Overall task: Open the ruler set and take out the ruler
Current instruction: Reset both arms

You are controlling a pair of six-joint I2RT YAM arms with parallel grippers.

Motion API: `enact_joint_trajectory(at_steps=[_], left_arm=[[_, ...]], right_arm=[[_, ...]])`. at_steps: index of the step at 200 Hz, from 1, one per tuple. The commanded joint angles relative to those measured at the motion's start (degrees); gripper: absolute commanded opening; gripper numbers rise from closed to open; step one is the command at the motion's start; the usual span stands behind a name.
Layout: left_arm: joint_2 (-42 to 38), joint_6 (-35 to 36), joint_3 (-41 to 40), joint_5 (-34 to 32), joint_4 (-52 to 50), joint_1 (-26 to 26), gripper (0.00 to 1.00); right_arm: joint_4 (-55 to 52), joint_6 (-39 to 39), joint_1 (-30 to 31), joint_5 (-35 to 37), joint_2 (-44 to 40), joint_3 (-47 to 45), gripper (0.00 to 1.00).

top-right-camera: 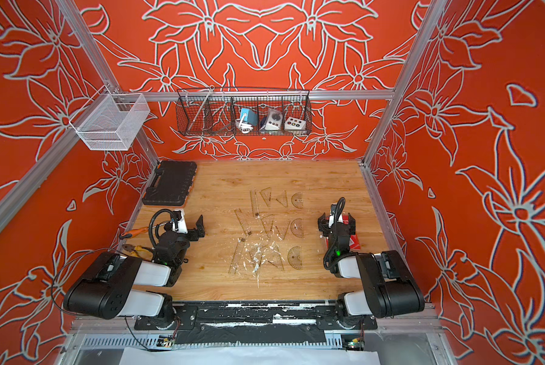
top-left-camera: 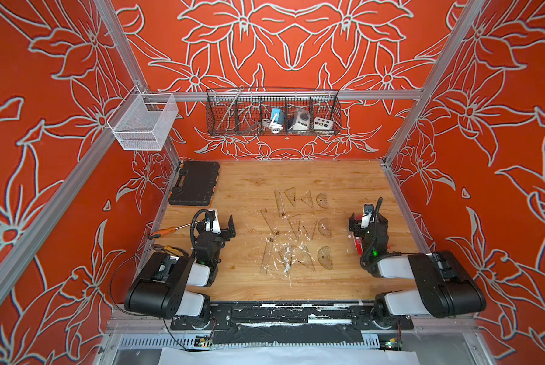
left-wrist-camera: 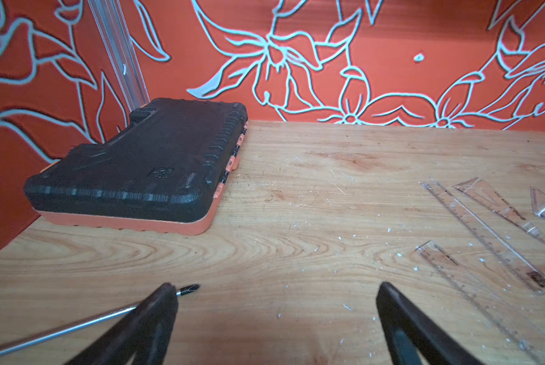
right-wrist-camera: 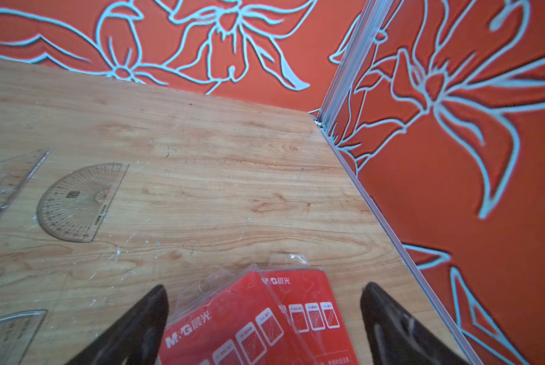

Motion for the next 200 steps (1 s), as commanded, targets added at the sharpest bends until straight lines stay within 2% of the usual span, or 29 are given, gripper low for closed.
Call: enact_joint_trajectory(at_steps=[1, 90, 113, 179, 200], left_arm=[[-0.24, 1.51, 0.83, 0.28, 0.05, 0.29, 0.98], [-0.31, 1.42, 0.66, -0.06, 0.45, 0.29, 0.98], [-3.35, 0.20, 1.86, -2.84, -3.84, 0.29, 0.98], [-0.17, 0.05, 0.65, -3.39, 0.70, 0.29, 0.98], [-0.90, 0.95, -0.69, -0.82, 2.29, 0.29, 0.98]], right_arm=[[-0.57, 1.42, 0.31, 5.35, 1.37, 1.87, 0.98], [-0.41, 1.45, 0.35, 5.36, 1.23, 1.66, 0.98], [3.59, -0.35, 0.30, 0.64, -0.37, -1.37, 0.98], [3.94, 0.08, 0.24, 2.00, 2.19, -0.15, 0.97], [1.77, 0.10, 0.28, 1.55, 1.21, 0.19, 0.97]])
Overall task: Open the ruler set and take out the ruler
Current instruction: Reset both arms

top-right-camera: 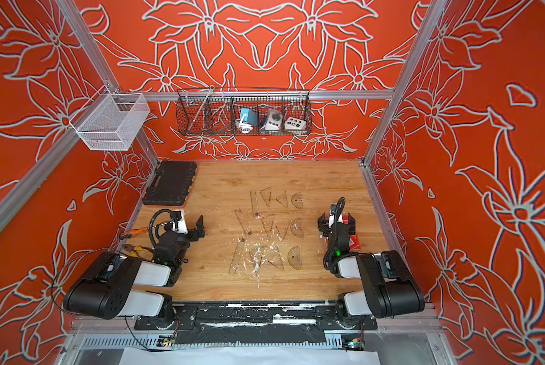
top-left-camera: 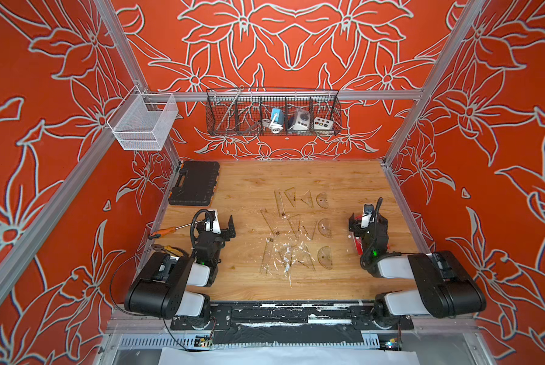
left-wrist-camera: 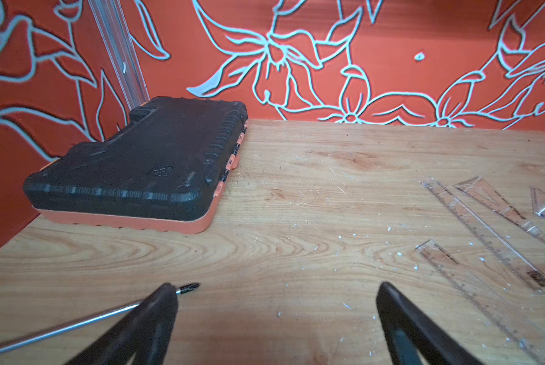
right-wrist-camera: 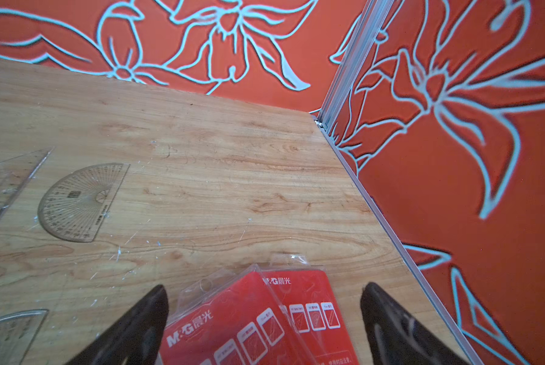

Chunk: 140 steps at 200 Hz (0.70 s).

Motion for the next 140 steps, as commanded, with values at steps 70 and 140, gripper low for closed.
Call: enact_joint_trajectory(at_steps=[70, 140], left_arm=[[-0.13, 0.96, 0.92, -1.03, 0.26, 0.30, 0.98], [-0.17, 0.96, 0.95, -1.03, 0.23, 0.29, 0.98]], right_arm=[[0.59, 0.61, 0.19, 3.00, 1.96, 1.45, 0.98], [1.84, 0.01, 0.20, 1.73, 1.94, 0.77, 0.98]])
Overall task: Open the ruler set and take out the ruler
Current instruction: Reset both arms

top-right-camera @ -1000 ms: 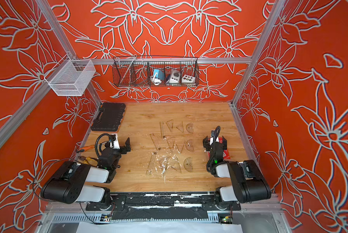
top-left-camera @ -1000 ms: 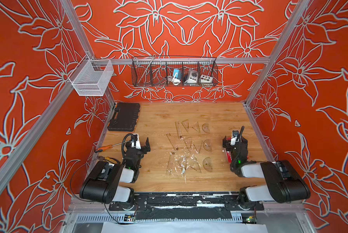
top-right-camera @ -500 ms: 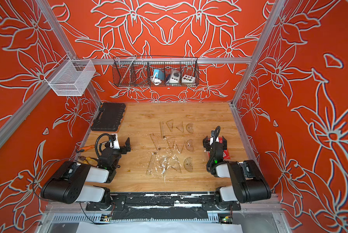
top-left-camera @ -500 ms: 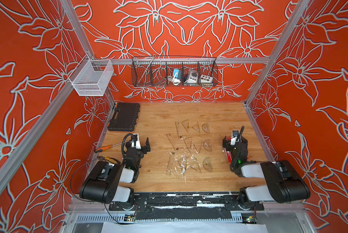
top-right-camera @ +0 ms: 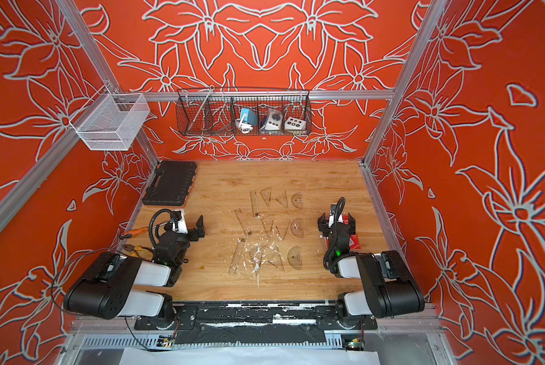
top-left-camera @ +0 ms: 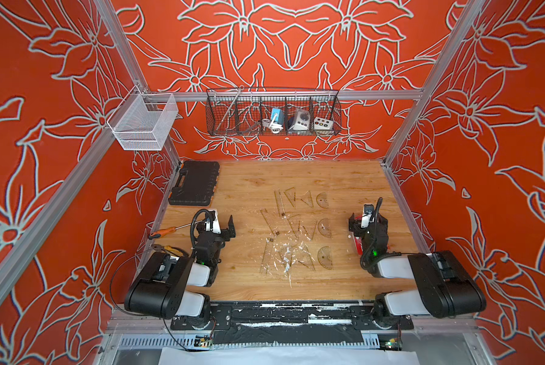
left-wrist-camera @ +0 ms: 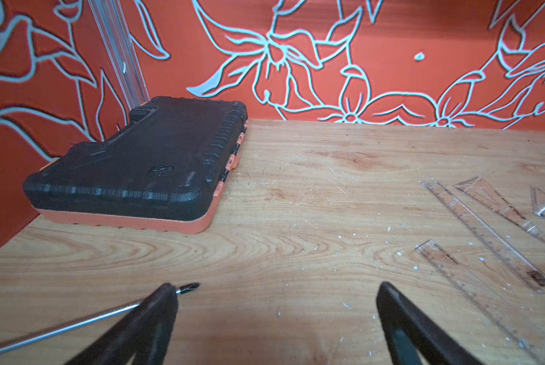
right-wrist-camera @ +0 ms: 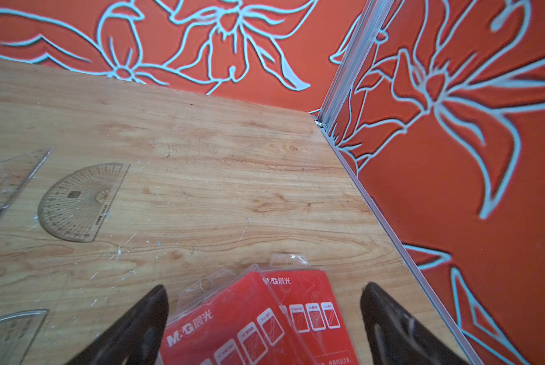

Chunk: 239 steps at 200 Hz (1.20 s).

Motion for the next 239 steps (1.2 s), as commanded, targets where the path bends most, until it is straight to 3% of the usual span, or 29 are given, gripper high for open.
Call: enact_joint_trajectory(at_steps=[1, 27, 48, 68, 89, 202, 222, 239], left_arm=[[-0.16, 0.96, 0.93, -1.03, 0.26, 0.29, 0.98], [-0.15, 1.00, 0.91, -1.12, 0.34, 0.29, 0.98], [-0.15, 0.96, 0.90, -1.08, 0.34, 0.29, 0.98], [-0.15, 0.96, 0.94, -1.12, 0.26, 0.29, 0.98], [-0.09, 0.96, 0.93, -1.12, 0.17, 0.29, 0.98], [-0.17, 0.87, 0.92, -1.21, 0.20, 0.29, 0.98], [-0.14, 0.87, 0.92, -1.21, 0.17, 0.29, 0.98], [-0.13, 0.89, 1.00, -1.23, 0.17, 0.31, 0.98]], right_arm=[[1.89, 0.02, 0.20, 1.73, 1.96, 0.75, 0.98], [5.44, -0.81, 0.20, -0.56, 0.78, -1.64, 0.98], [0.84, 0.37, 0.18, 1.24, 0.25, -0.04, 0.98], [3.72, 0.03, 0.15, 2.01, 3.31, 0.95, 0.98], [-2.62, 0.95, 0.06, 2.54, 1.11, 2.34, 0.98], [-0.88, 1.64, -0.12, 4.72, 1.94, 2.24, 0.98], [3.24, 0.03, -0.11, 0.33, 1.26, -0.63, 0.97], [0.79, 1.92, -0.10, 5.08, 1.90, 1.31, 0.97]])
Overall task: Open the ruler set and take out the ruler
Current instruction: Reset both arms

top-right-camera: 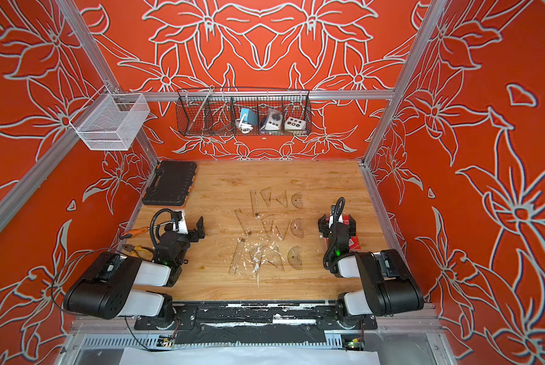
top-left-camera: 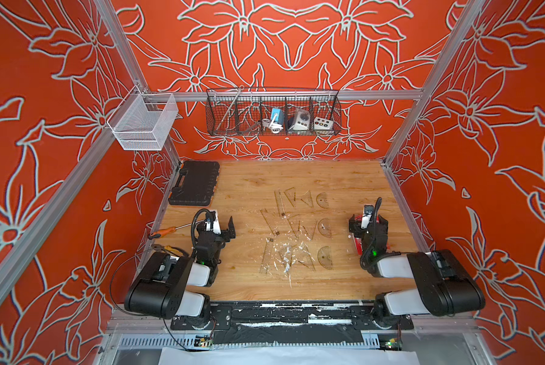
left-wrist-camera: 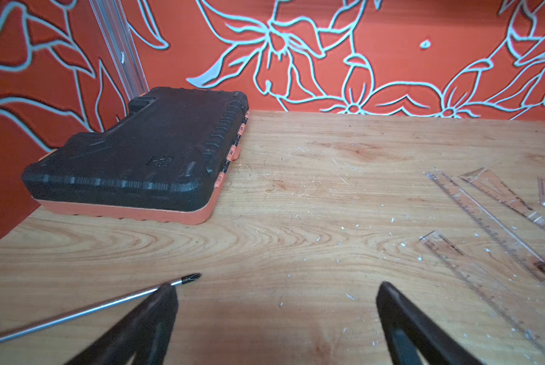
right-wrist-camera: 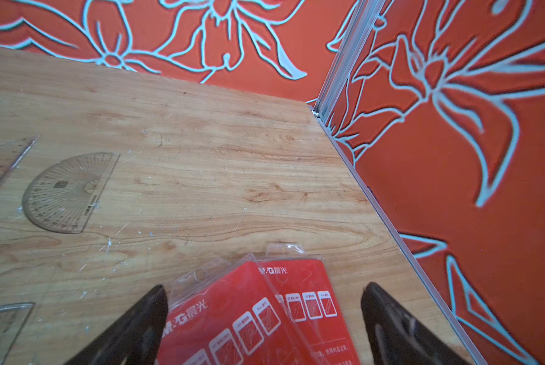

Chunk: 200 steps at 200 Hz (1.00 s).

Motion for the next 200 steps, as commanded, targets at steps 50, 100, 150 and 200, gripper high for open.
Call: enact_joint_trajectory(at_steps=[50, 100, 150, 200], left_arm=[[-0.13, 0.89, 0.99, -0.97, 1.80, 0.27, 0.98], [-0.14, 0.90, 1.01, -0.90, 1.81, 0.27, 0.98], [-0.12, 0.93, 1.07, -0.92, 1.81, 0.29, 0.98], [-0.14, 0.89, 1.03, -0.96, 1.81, 0.27, 0.98]], right_arm=[[-2.60, 1.64, -0.18, 3.77, 1.44, 3.65, 0.97], [-3.13, 1.82, -0.56, 3.36, 1.25, 3.80, 0.97], [-3.26, 1.83, -0.62, 3.28, 1.21, 3.80, 0.97], [-3.22, 1.85, -0.62, 3.19, 1.23, 3.81, 0.97]])
